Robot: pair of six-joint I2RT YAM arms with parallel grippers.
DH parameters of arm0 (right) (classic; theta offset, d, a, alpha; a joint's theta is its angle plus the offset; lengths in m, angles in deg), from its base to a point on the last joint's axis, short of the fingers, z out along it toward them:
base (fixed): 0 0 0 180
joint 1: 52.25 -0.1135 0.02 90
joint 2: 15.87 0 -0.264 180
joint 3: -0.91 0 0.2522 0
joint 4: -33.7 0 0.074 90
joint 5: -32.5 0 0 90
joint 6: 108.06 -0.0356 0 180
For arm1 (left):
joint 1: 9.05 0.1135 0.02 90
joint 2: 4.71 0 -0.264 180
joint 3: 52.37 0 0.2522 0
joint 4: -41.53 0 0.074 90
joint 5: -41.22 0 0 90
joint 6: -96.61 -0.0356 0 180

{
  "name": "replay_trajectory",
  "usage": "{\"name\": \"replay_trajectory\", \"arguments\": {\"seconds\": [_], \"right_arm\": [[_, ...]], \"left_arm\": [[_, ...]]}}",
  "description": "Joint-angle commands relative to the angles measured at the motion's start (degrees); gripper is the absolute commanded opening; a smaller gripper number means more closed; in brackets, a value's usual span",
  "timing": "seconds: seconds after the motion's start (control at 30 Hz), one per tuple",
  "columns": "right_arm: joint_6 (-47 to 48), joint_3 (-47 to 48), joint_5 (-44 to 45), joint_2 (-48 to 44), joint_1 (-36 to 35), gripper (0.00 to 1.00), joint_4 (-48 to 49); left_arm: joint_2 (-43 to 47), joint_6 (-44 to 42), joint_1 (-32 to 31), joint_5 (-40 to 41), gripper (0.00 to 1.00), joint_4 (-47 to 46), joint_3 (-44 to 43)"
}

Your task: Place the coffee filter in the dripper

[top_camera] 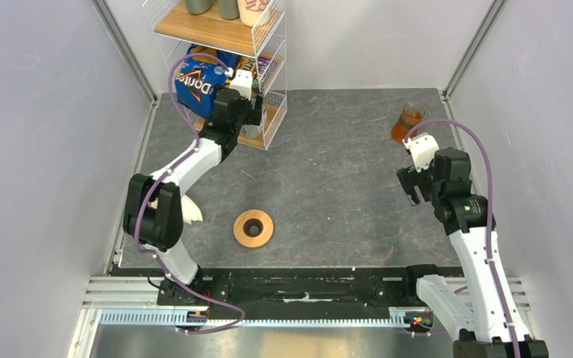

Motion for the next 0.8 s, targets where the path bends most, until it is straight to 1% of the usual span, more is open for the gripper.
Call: {"name": "replay_trajectory", "arguments": {"seconds": [0.0,0.1,0.27,0.33,0.37,0.47,0.57,0.63,0.77], "right_arm": [[-5.41,6.52,-4.03,3.44,0.13,0.99,-1.24],[-8.14,10.68,-7.25,6.71,0.18,0.99,-3.74],[-9.95,18.12,-13.44,14.10,0.95,0.99,-8.02],[-10.80,20.90,-15.88,17.92,2.48,0.99,-8.33],[-11.38,22.76,-17.20,19.70,3.08,0.99,-8.38],[-12.14,28.43,-21.12,27.35,8.45,0.99,-8.85],[-11.15,34.81,-24.17,37.02,13.65,0.99,-10.53],[-10.28,39.39,-25.89,43.00,16.47,0.99,-11.27],[-9.08,45.43,-26.23,53.00,18.23,0.99,-10.97]], "left_arm": [[9.69,1.36,-0.30,1.35,1.00,5.92,2.05],[16.87,3.60,0.54,-0.64,1.00,13.48,5.73],[27.15,4.85,0.76,-7.47,1.00,26.91,8.55],[29.87,5.05,0.76,-10.44,1.00,32.74,8.22],[31.04,6.81,0.76,-11.55,1.00,35.55,7.93],[33.67,8.01,0.82,-15.05,1.00,42.25,7.16],[36.16,7.75,1.02,-20.26,0.99,46.69,6.45],[37.44,7.52,1.20,-23.06,0.99,48.08,6.29],[38.14,6.10,1.29,-23.75,0.98,50.16,5.26]]}}
